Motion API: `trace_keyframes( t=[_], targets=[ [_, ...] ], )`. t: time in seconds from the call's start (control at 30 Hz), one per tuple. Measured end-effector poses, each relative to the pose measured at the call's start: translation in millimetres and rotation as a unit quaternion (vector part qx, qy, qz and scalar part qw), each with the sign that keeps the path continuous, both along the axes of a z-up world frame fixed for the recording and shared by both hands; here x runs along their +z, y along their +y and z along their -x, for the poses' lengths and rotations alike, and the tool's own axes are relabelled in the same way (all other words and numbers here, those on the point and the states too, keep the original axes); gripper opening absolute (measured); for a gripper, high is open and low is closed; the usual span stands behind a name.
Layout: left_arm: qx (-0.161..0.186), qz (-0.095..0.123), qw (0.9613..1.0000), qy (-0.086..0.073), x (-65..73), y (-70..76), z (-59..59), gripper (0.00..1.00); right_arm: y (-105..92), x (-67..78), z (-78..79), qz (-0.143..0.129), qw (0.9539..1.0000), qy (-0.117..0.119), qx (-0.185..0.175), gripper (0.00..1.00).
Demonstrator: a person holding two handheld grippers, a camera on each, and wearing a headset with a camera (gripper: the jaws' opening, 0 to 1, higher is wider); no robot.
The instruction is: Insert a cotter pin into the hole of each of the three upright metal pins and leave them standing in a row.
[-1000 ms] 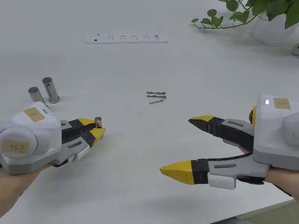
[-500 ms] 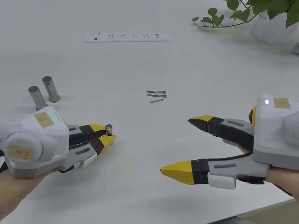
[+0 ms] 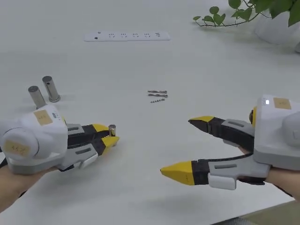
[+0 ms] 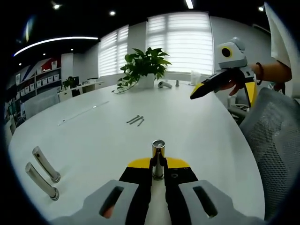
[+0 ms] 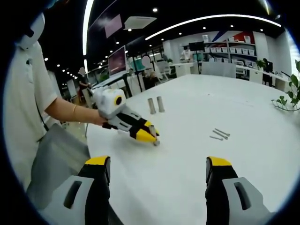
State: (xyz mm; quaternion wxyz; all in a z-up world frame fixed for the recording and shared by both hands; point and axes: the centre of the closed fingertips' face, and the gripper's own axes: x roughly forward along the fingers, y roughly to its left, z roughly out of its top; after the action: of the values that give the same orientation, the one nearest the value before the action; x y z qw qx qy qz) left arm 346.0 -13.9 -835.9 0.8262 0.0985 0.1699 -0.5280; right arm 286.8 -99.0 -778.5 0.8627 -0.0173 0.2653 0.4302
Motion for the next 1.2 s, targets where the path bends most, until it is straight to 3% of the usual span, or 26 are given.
trace_keyframes(
  t=[0.47,0.57,1.2],
  targets=[
    [-0.024,-0.011,0.9996,0.007,-4.1,-0.1,1.1,0.07,-0.1,-2.5,0.7,0.003,1.0,0.004,0.002,0.85],
    [-0.019,-0.016,0.9996,0.016,-6.6,0.3,1.4,0.08,-0.6,-2.6,0.4,0.004,1.0,0.005,0.001,0.85],
    [0.002,-0.014,0.9998,0.015,-2.2,0.0,0.0,0.25,-3.9,-1.2,-3.0,0.003,1.0,0.001,-0.002,0.83]
  ],
)
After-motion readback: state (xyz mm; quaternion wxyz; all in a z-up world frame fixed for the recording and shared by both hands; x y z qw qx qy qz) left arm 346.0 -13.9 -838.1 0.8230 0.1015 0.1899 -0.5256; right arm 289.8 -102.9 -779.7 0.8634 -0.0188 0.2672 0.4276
